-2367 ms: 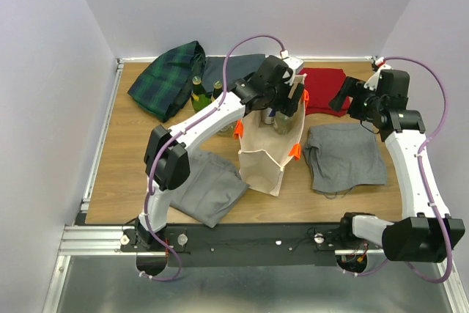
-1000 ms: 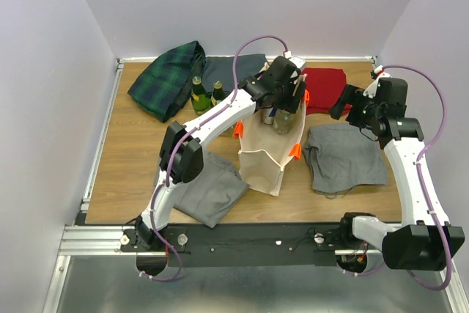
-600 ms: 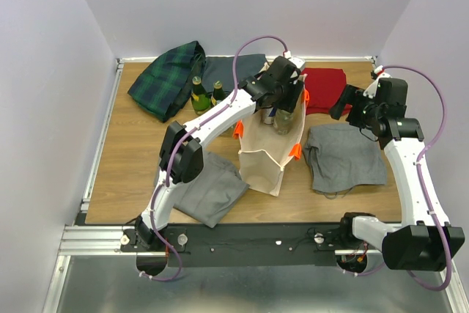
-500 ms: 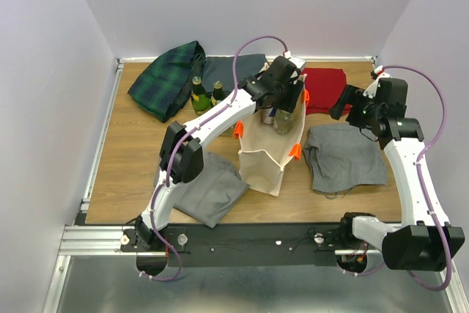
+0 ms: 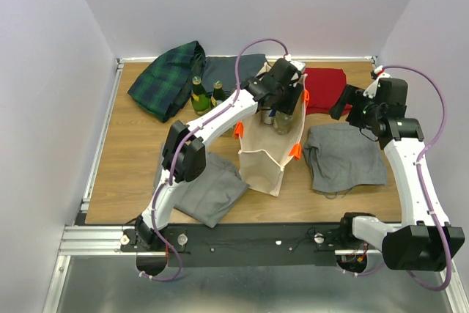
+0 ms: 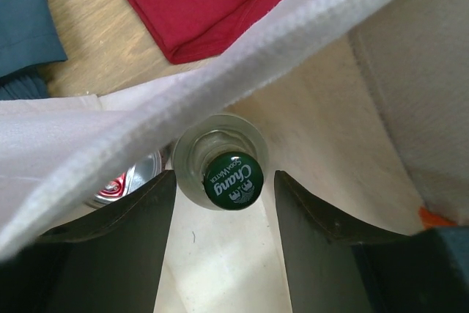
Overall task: Take the beverage out of the canvas bag
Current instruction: Adjust the drink in the canvas bag.
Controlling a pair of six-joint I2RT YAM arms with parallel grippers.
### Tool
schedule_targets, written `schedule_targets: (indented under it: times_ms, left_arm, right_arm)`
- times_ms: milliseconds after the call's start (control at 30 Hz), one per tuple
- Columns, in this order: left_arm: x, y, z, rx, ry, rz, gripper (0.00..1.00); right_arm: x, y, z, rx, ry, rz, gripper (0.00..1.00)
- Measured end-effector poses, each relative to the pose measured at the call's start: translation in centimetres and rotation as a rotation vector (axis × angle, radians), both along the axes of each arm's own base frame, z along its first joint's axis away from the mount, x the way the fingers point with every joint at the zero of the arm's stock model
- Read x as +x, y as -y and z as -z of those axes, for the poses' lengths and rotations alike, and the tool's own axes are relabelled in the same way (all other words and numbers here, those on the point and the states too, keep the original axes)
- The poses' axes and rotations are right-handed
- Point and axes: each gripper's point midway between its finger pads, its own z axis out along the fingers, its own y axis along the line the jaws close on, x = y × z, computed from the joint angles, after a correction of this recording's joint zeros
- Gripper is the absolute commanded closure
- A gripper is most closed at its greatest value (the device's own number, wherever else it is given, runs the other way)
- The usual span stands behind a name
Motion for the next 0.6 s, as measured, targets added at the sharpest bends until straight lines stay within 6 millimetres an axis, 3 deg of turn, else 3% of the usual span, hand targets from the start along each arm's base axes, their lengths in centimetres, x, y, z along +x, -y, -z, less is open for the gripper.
schedule_targets:
  times_ms: [600]
  left_arm:
    - [0.33, 0.32, -0.6, -0.009, 0.018, 0.007, 0.41]
  right_arm:
    - [-0.01, 0.0, 0.01, 0.0, 0.0, 0.0, 0.0]
